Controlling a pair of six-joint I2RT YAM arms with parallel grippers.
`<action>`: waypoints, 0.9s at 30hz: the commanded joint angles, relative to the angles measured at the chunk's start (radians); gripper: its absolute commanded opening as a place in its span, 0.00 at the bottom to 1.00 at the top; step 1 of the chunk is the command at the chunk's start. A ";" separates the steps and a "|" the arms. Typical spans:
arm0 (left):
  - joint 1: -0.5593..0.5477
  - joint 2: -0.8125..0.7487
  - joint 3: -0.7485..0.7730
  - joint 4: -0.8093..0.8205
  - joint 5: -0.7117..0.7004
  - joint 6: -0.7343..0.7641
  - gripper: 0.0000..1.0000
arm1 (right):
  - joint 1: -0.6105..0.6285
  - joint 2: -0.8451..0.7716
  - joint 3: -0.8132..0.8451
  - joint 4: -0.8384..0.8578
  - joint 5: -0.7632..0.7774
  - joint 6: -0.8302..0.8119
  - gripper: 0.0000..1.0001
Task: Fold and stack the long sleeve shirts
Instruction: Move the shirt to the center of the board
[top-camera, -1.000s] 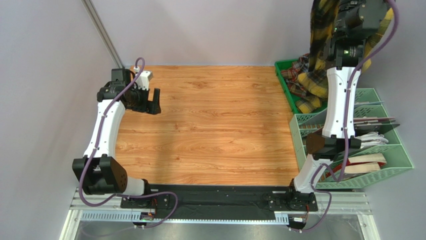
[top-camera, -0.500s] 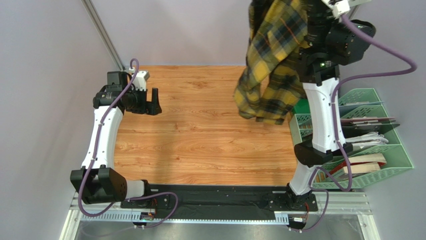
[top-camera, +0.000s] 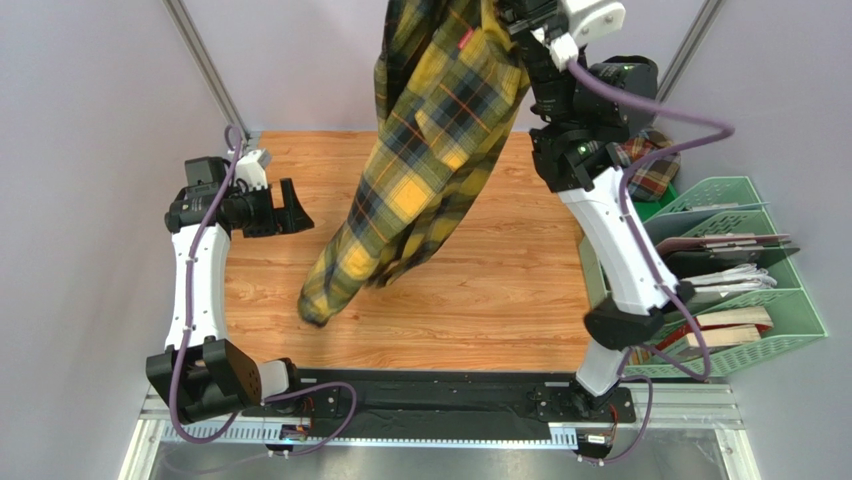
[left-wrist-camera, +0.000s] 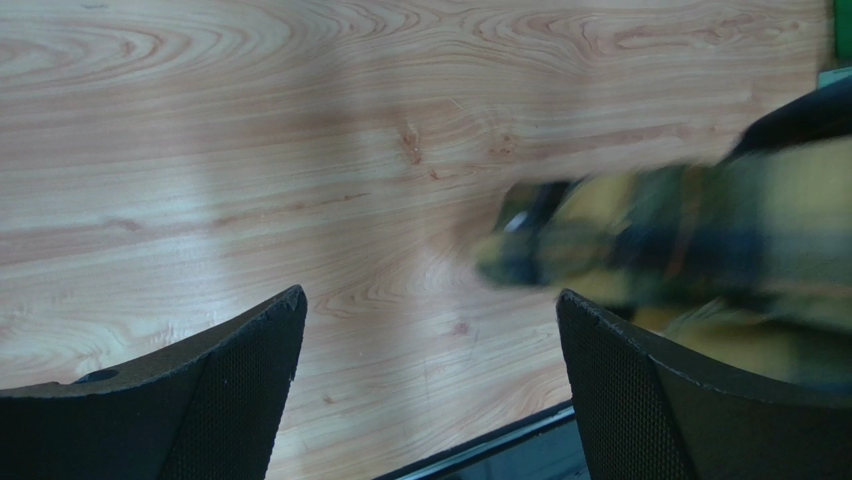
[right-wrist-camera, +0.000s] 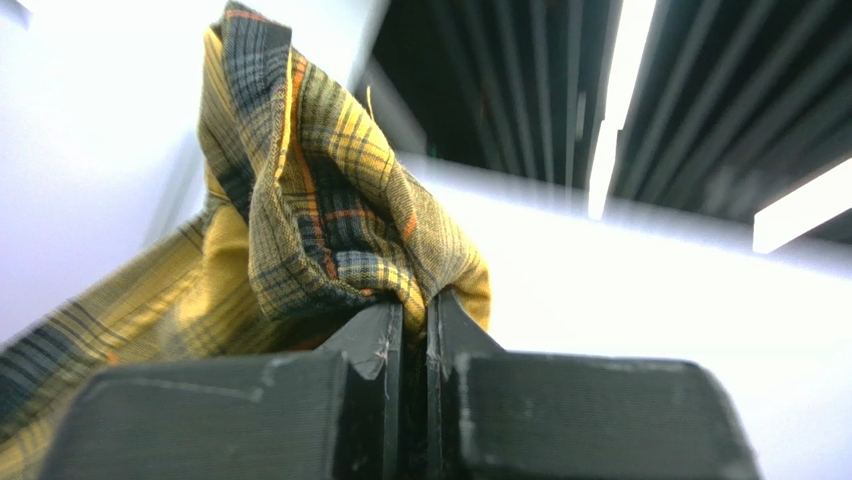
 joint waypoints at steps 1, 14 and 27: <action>0.052 -0.050 -0.022 0.003 0.099 0.051 0.99 | -0.197 -0.328 -0.470 -0.269 0.276 0.304 0.03; -0.171 -0.011 -0.102 -0.141 0.032 0.553 0.99 | -0.657 -0.559 -1.304 -1.007 -0.285 0.334 1.00; -0.523 0.436 -0.059 -0.009 -0.280 0.406 0.88 | -0.634 0.001 -1.045 -1.376 -0.358 0.221 0.84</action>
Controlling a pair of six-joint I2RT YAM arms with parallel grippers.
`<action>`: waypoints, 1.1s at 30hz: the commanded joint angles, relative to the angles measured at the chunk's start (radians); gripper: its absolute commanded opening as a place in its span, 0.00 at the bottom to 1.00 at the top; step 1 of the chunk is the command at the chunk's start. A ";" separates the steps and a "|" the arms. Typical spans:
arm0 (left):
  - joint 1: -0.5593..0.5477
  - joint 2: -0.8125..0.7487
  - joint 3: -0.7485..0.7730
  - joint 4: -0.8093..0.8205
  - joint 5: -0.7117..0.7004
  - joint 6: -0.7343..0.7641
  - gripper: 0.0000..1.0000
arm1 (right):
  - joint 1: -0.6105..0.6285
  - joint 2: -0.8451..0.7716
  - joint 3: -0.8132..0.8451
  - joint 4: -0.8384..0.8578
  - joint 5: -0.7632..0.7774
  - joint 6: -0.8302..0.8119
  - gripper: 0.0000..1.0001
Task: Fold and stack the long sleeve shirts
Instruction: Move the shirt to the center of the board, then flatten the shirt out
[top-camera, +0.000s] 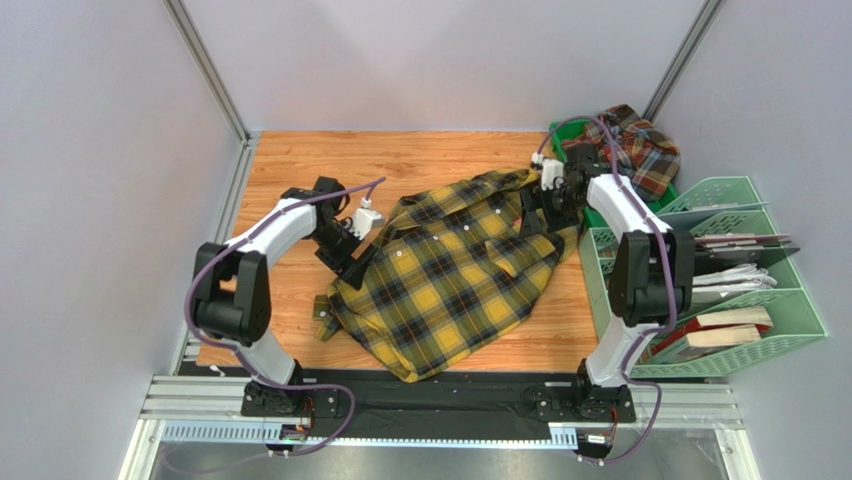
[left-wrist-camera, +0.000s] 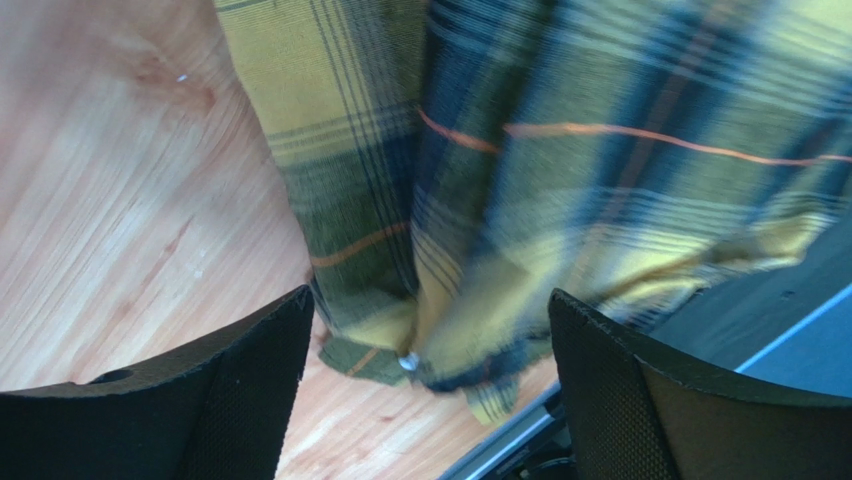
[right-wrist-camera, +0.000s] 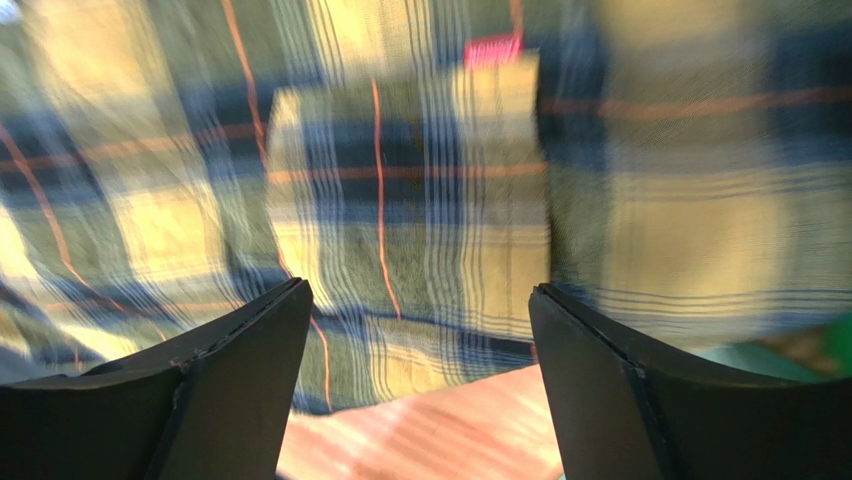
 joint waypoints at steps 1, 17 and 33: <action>-0.053 0.130 0.067 0.010 -0.120 -0.020 0.84 | 0.021 0.066 0.010 -0.116 -0.029 -0.041 0.84; 0.287 0.447 0.602 -0.119 -0.284 0.006 0.00 | 0.317 0.298 0.022 -0.162 -0.136 -0.015 0.61; 0.318 0.502 0.895 -0.238 -0.068 0.056 0.62 | 0.319 0.463 0.737 -0.193 0.150 -0.136 0.73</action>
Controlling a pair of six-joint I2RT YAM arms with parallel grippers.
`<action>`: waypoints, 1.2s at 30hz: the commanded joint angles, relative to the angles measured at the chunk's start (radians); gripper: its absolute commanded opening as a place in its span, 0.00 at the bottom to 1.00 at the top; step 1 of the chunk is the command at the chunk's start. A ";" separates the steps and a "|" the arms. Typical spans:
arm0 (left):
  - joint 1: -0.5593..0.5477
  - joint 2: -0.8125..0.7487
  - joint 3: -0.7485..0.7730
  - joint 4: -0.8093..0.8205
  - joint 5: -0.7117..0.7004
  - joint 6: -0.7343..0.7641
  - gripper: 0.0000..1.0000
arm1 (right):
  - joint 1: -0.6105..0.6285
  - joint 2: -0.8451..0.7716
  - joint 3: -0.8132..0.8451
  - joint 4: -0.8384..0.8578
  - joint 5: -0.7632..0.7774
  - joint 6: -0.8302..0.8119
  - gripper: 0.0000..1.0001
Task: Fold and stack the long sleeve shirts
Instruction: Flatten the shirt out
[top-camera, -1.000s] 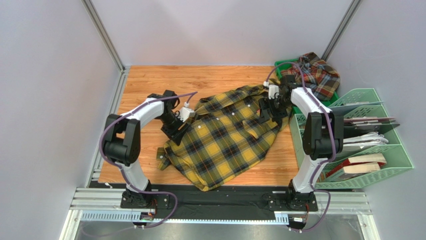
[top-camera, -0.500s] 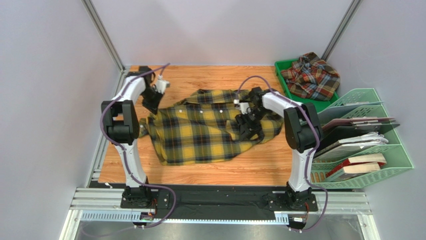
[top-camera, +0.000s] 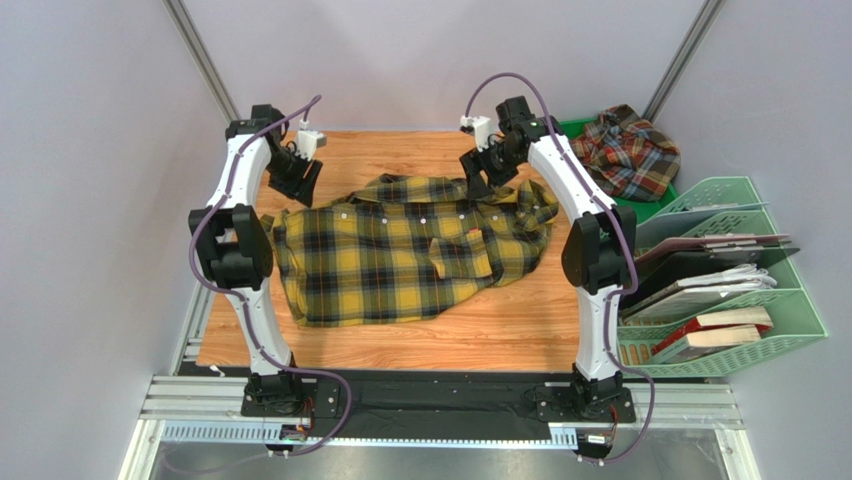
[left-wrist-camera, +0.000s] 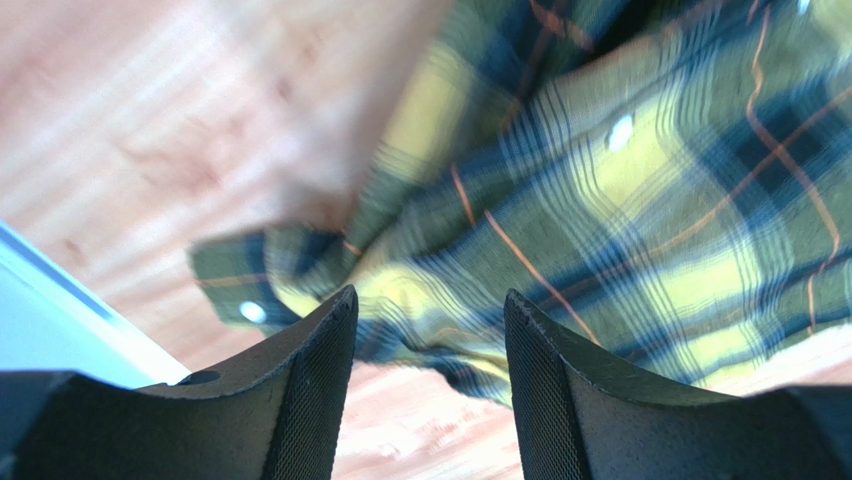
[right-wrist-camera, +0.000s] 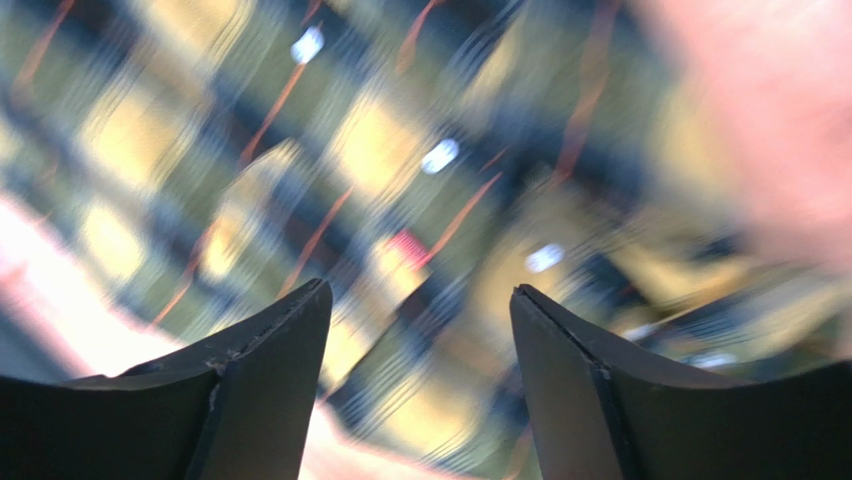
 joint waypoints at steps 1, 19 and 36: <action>0.001 0.099 0.164 -0.057 0.058 -0.020 0.62 | 0.066 0.099 0.088 0.069 0.191 -0.103 0.76; 0.042 0.127 0.062 -0.070 0.013 -0.023 0.65 | 0.237 0.321 0.192 0.459 0.464 -0.278 0.64; 0.065 0.081 -0.093 -0.004 -0.080 0.058 0.44 | 0.200 0.349 0.241 0.341 0.333 -0.333 0.53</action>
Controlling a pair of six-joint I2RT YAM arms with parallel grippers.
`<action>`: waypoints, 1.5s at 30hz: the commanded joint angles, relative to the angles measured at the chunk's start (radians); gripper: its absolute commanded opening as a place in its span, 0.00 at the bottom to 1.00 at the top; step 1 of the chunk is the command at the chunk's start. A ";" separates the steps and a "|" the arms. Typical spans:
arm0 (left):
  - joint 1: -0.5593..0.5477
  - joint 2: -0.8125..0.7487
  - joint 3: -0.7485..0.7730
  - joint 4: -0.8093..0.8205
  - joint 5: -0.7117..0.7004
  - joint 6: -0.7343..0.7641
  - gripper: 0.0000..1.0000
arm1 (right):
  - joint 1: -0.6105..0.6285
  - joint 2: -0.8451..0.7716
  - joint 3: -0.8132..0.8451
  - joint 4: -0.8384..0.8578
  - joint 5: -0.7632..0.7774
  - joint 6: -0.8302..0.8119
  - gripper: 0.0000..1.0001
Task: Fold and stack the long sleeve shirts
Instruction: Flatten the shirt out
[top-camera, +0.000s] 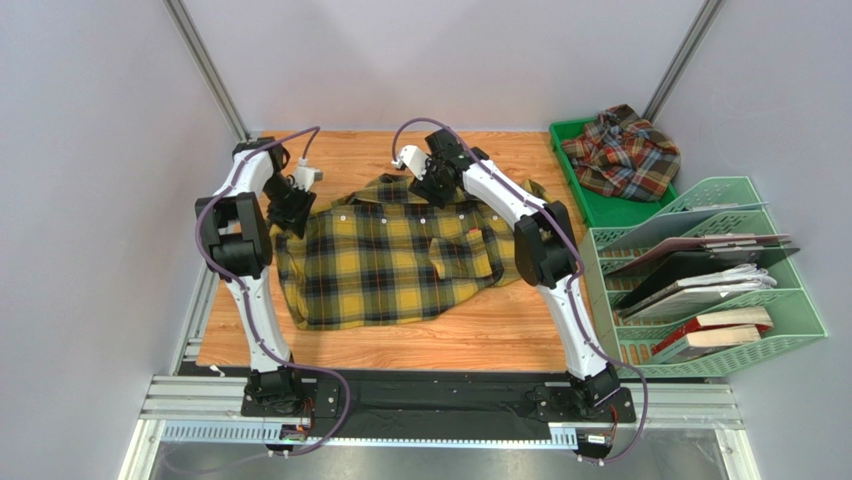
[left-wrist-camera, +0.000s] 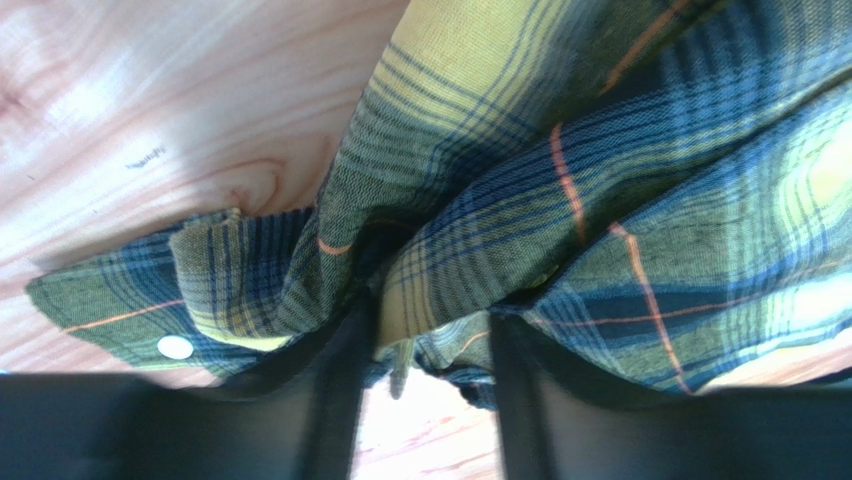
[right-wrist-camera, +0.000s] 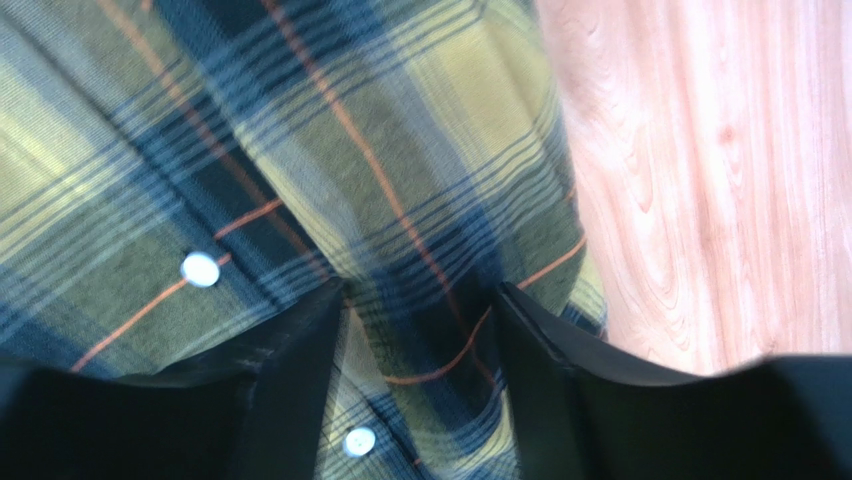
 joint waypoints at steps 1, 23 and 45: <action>0.010 -0.077 -0.014 0.018 -0.008 0.052 0.38 | -0.028 0.062 0.150 -0.019 0.026 -0.007 0.48; -0.204 -0.629 -0.790 0.031 0.013 0.613 0.01 | -0.153 -0.165 0.122 -0.054 -0.124 0.267 0.00; -0.065 -0.083 -0.067 0.204 -0.040 0.143 0.62 | -0.168 -0.141 0.075 -0.166 -0.184 0.252 0.00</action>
